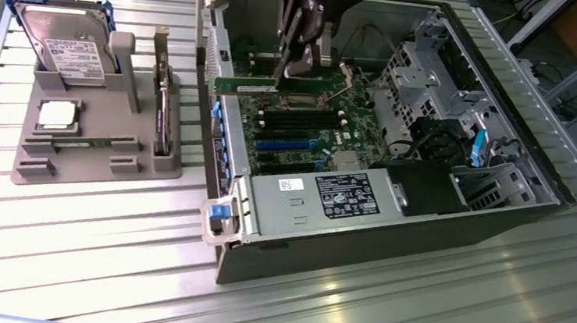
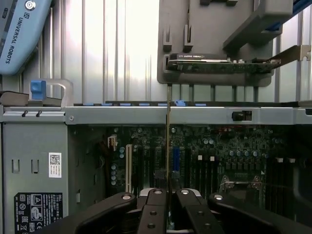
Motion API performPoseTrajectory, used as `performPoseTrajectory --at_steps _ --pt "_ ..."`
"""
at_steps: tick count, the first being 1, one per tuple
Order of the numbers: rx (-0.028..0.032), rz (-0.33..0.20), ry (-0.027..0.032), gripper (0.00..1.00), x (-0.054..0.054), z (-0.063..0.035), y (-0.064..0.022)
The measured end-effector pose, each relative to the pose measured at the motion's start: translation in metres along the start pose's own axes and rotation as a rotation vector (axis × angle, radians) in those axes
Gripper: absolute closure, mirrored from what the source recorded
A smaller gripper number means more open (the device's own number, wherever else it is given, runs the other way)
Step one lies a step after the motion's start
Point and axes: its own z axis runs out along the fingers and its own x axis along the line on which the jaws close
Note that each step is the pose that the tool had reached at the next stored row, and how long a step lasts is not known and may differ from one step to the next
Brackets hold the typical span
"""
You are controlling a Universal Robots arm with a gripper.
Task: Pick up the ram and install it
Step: 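Pick up the ram and move it above insertion slot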
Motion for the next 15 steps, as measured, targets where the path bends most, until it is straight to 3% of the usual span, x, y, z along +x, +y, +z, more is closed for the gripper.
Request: performPoseTrajectory --at_steps 9,15 --pt "0.0 0.0 0.0005 0.87 0.0 -0.0006 -0.0194" --pt "0.0 0.0 0.0008 0.87 0.0 -0.0008 -0.0275"
